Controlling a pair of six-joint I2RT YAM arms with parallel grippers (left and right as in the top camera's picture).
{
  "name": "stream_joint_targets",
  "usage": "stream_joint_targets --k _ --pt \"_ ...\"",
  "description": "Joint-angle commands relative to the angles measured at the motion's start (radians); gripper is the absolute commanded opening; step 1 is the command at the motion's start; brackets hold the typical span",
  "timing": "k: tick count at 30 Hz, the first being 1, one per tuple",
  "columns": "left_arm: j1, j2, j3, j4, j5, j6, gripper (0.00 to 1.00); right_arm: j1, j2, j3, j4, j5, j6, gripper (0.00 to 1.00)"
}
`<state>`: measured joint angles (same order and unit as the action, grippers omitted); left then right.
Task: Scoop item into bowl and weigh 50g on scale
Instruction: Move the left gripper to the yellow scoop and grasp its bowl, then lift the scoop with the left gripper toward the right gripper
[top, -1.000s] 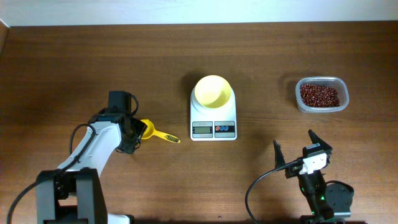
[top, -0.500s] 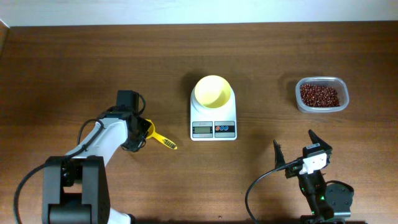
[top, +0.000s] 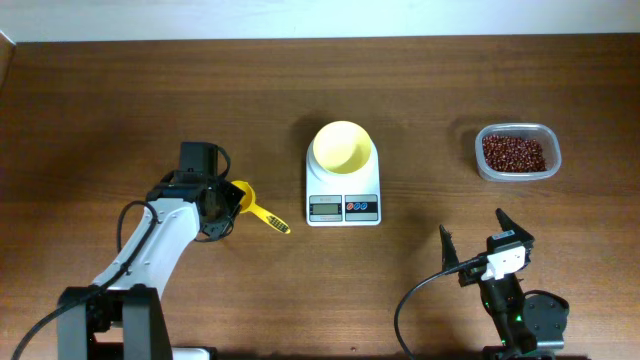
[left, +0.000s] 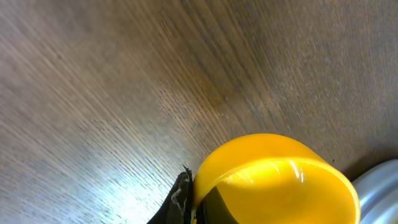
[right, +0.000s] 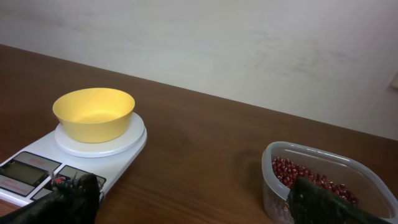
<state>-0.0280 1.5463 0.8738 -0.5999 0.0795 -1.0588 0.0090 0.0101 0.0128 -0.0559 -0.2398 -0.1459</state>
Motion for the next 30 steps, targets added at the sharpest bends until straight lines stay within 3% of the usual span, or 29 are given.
stream_joint_targets --k 1,5,8,13,19,21,27,30 --pt "-0.002 -0.072 0.007 -0.006 0.015 -0.078 0.0 -0.003 -0.006 -0.007 -0.004 0.005 0.008 0.99" --pt "-0.002 -0.264 0.007 -0.006 0.014 -0.081 0.0 -0.003 -0.006 -0.007 -0.004 0.005 0.008 0.99" --pt "-0.002 -0.383 0.007 -0.021 0.015 -0.212 0.0 -0.003 -0.006 -0.007 -0.004 0.005 0.008 0.99" --pt "-0.002 -0.394 0.007 -0.113 0.082 -0.304 0.0 -0.003 -0.006 -0.007 -0.004 0.005 0.008 0.99" --pt "-0.01 -0.394 0.007 -0.111 0.086 -0.397 0.0 -0.003 -0.006 -0.007 -0.004 0.005 0.008 0.99" --pt "-0.056 -0.394 0.007 -0.101 0.085 -0.488 0.0 -0.003 -0.006 -0.007 -0.004 0.005 0.008 0.99" --pt "-0.172 -0.394 0.007 -0.025 0.013 -0.498 0.0 -0.003 -0.006 -0.007 0.001 -0.035 -0.013 0.99" --pt "-0.173 -0.394 0.007 -0.025 -0.007 -0.498 0.0 -0.003 -0.006 -0.007 0.046 -0.253 0.277 0.99"
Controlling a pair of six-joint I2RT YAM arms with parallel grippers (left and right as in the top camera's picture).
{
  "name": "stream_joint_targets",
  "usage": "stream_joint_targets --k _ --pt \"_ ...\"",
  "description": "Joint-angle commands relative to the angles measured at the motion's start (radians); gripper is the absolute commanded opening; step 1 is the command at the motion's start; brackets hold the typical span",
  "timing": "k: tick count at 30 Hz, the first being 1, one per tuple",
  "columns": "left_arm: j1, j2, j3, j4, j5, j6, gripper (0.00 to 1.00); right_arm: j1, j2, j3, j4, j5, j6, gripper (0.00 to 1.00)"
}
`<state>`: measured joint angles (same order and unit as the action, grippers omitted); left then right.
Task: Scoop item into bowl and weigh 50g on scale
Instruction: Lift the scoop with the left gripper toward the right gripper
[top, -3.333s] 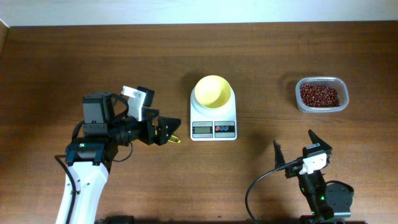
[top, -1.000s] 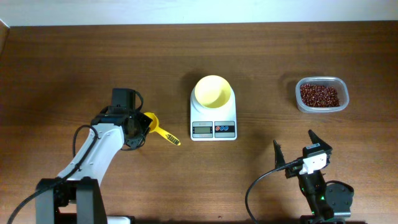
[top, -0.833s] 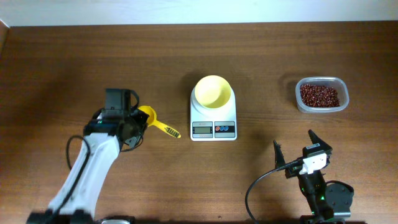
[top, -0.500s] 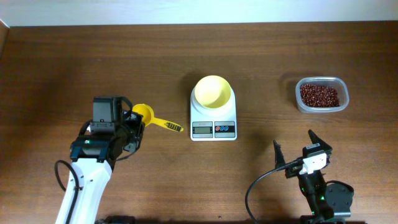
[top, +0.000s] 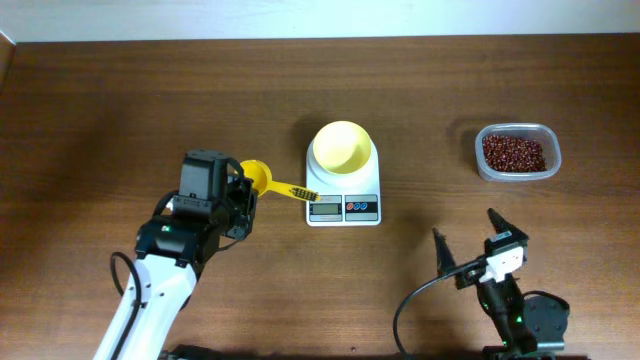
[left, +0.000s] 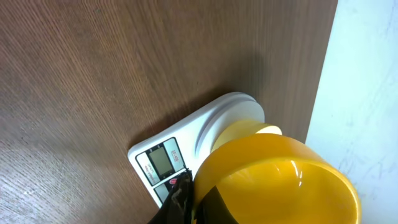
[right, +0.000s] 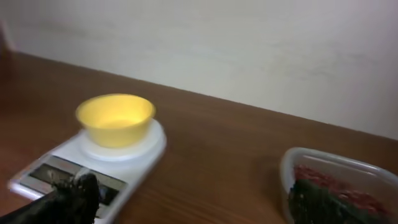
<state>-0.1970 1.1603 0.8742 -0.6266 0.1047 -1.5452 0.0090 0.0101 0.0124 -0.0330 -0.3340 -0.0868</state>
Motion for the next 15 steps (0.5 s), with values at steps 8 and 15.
stream_joint_targets --k 8,15 --pt "-0.004 -0.008 0.006 -0.006 -0.042 -0.011 0.0 -0.003 -0.006 -0.007 0.049 -0.122 1.23 0.99" --pt "-0.004 -0.008 0.006 -0.002 -0.042 -0.014 0.0 -0.003 0.089 -0.006 0.216 -0.174 1.113 0.99"
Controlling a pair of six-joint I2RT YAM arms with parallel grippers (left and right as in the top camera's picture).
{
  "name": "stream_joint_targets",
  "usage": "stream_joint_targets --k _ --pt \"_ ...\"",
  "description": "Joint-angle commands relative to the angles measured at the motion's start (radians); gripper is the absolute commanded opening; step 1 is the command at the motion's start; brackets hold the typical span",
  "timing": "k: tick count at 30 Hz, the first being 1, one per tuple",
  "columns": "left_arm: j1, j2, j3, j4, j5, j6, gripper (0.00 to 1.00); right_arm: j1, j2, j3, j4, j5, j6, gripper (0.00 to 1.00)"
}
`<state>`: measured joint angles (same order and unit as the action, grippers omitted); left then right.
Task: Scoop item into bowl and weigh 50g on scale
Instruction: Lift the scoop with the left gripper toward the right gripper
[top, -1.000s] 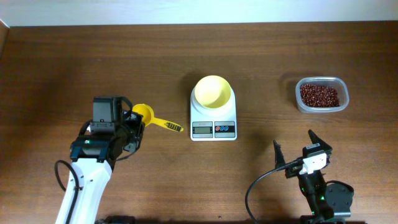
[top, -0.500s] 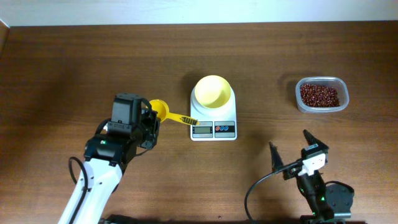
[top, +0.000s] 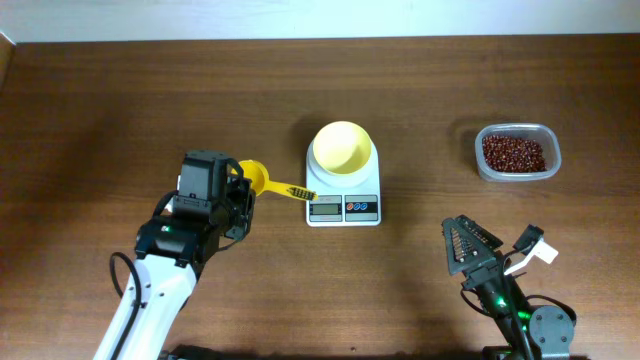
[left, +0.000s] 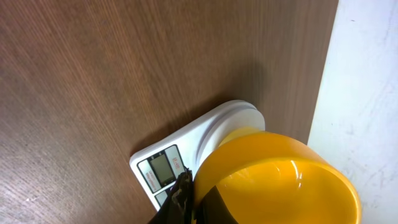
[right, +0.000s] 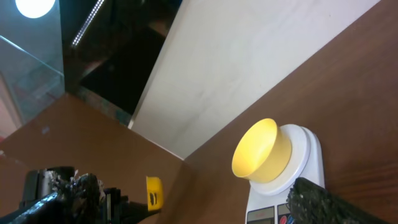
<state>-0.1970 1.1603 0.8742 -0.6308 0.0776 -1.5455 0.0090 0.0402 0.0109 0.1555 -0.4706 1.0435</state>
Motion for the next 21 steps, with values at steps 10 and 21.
stream_joint_targets --k 10,21 --pt "-0.004 -0.008 0.006 0.002 -0.014 -0.013 0.0 0.262 0.889 0.417 0.12 -0.124 -0.233 0.99" --pt "-0.007 -0.008 0.006 -0.069 0.096 -0.013 0.0 0.587 1.291 0.531 0.425 -0.09 -0.3 0.79"
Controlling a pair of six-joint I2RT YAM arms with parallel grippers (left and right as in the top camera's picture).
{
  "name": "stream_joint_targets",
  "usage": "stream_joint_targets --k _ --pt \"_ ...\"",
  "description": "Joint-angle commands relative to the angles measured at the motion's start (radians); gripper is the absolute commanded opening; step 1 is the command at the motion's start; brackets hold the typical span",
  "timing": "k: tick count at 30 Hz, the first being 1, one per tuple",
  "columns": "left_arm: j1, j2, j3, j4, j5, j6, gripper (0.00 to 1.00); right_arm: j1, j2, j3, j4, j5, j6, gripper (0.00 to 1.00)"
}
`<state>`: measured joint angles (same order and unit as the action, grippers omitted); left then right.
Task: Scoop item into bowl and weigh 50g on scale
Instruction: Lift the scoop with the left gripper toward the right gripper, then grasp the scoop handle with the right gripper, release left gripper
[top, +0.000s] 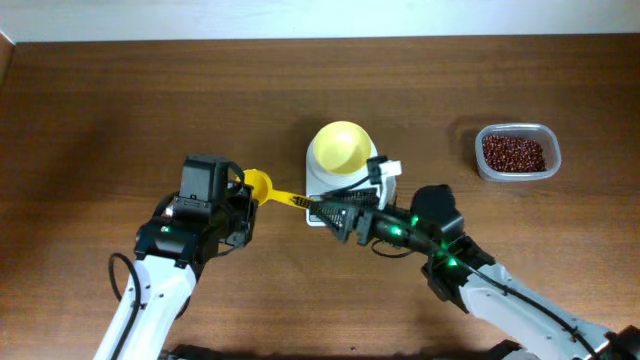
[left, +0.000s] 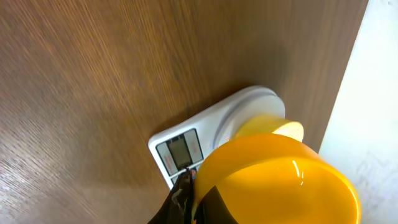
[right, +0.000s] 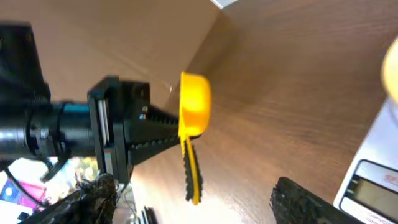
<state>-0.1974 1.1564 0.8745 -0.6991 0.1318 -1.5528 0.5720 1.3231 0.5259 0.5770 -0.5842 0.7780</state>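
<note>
A yellow scoop (top: 259, 185) hangs above the table left of the white scale (top: 316, 177), its handle pointing right, and my left gripper (top: 240, 196) is shut on its cup end. On the scale stands the yellow bowl (top: 340, 148). My right gripper (top: 335, 216) is open over the scale's front, at the handle's tip. In the right wrist view the handle (right: 191, 175) hangs between my open fingers (right: 94, 194), apart from both. The left wrist view is filled by the scoop's cup (left: 277, 183), with the scale (left: 205, 138) behind it.
A clear tub of red beans (top: 517, 152) stands at the far right of the table. My right arm (top: 500, 290) stretches from the lower right across the table's front. The scale's display (right: 372, 186) lies under my right gripper.
My right arm was at the lower right of the table; its open gripper now sits at the scale's front, around the scoop's handle tip. The left gripper with the scoop has shifted slightly.
My left gripper was down at the scoop on the table, left of the scale, with the right arm at the lower right. Then the scoop was held up beside the scale. Then the right gripper had tilted upward, and now it is open at the handle.
</note>
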Motion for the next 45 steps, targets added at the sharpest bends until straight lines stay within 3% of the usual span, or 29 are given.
stream_joint_targets --k 1,9,19,23,33,45 --pt "-0.019 -0.004 0.006 -0.001 0.041 -0.006 0.0 0.039 0.008 0.016 0.003 0.047 -0.034 0.73" --pt "-0.143 -0.004 0.006 0.002 0.029 -0.006 0.0 0.09 0.008 0.016 -0.006 0.057 -0.034 0.46" --pt "-0.163 0.087 0.006 0.002 0.061 -0.006 0.0 0.09 0.008 0.016 -0.012 0.058 -0.034 0.34" --pt "-0.163 0.092 0.006 0.006 0.064 -0.005 0.0 0.09 0.008 0.016 -0.042 0.066 -0.034 0.34" --pt "-0.163 0.092 0.006 0.021 0.09 0.097 0.0 0.09 0.008 0.016 -0.076 0.073 -0.034 0.21" --pt "-0.163 0.092 0.006 0.021 0.091 0.097 0.0 0.09 0.008 0.016 -0.076 0.099 -0.034 0.04"
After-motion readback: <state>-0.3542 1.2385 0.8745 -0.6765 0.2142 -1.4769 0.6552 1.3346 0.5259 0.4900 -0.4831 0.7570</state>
